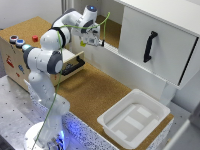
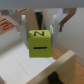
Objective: Go towards the drawer and place the yellow object
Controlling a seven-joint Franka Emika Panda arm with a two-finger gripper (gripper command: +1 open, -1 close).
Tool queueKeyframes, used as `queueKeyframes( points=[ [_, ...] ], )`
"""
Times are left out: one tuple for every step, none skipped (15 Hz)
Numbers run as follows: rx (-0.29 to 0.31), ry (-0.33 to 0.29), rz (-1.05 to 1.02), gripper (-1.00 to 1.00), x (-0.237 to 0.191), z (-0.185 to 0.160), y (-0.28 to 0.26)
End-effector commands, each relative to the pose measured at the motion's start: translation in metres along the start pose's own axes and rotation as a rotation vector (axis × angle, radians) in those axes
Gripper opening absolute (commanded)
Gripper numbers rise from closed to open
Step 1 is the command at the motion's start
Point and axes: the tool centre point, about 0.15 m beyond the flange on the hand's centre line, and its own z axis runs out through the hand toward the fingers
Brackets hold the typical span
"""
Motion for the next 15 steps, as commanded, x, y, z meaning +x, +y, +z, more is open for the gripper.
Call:
queueKeyframes(
  points=[
    [0.028, 0.02, -0.177, -1.0, 0.004, 0.027, -0.047],
    [0.038, 0.014, -0.207, -1.0, 0.005, 0.029, -0.054],
    [0.054, 0.002, -0.24, -1.0, 0.004, 0.032, -0.061],
    [0.074, -0.004, -0.277, -1.0, 0.002, 0.037, -0.07],
    [0.08, 0.001, -0.303, -1.0, 0.001, 0.043, -0.076],
    [0.099, 0.008, -0.33, -1.0, 0.001, 0.049, -0.082],
    [0.105, 0.024, -0.352, -1.0, 0.004, 0.055, -0.087],
    [0.109, 0.043, -0.381, -1.0, 0.007, 0.063, -0.092],
    [0.116, 0.058, -0.425, -1.0, 0.01, 0.07, -0.097],
    [0.131, 0.067, -0.459, -1.0, 0.014, 0.08, -0.102],
    [0.144, 0.075, -0.487, -1.0, 0.016, 0.088, -0.106],
    [0.146, 0.074, -0.507, -1.0, 0.019, 0.097, -0.109],
    [0.151, 0.068, -0.523, -1.0, 0.024, 0.104, -0.112],
    [0.155, 0.073, -0.528, -1.0, 0.028, 0.109, -0.114],
    [0.155, 0.083, -0.535, -1.0, 0.033, 0.115, -0.116]
  ],
)
